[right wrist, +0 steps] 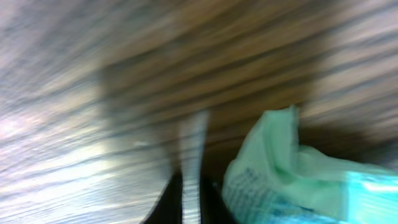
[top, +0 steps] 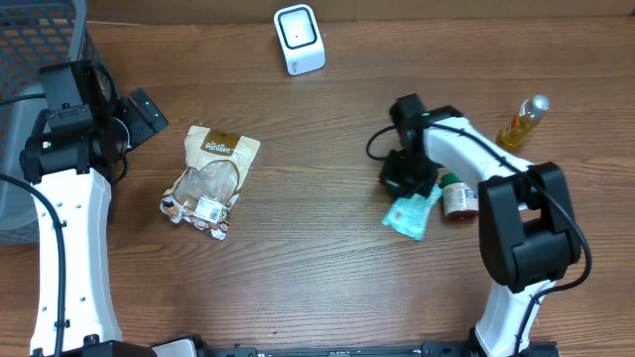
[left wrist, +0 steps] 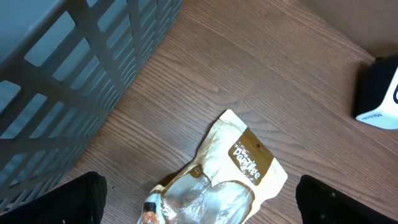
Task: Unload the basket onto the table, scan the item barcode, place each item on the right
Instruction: 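Lower the pouch at right and open the right gripper, then move the left gripper onto the PanTree bag and grasp its edge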
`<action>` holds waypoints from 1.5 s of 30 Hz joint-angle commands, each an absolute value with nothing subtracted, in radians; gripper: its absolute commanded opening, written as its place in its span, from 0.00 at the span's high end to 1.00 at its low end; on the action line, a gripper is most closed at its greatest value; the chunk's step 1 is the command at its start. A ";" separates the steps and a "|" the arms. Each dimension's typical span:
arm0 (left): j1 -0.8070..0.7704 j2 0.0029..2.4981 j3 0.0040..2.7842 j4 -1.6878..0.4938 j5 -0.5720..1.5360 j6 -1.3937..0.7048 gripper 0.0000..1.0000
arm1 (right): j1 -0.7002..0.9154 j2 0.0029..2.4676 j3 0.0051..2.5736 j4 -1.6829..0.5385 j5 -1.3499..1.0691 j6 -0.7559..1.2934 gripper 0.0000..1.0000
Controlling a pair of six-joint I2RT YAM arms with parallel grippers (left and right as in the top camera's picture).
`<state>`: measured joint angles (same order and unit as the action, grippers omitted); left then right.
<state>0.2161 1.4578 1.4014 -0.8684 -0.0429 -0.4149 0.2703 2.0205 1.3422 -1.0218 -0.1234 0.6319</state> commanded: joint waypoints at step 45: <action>0.215 1.452 1.422 -0.867 -0.059 -0.400 0.00 | 0.649 2.024 1.335 -0.514 -0.150 0.528 0.00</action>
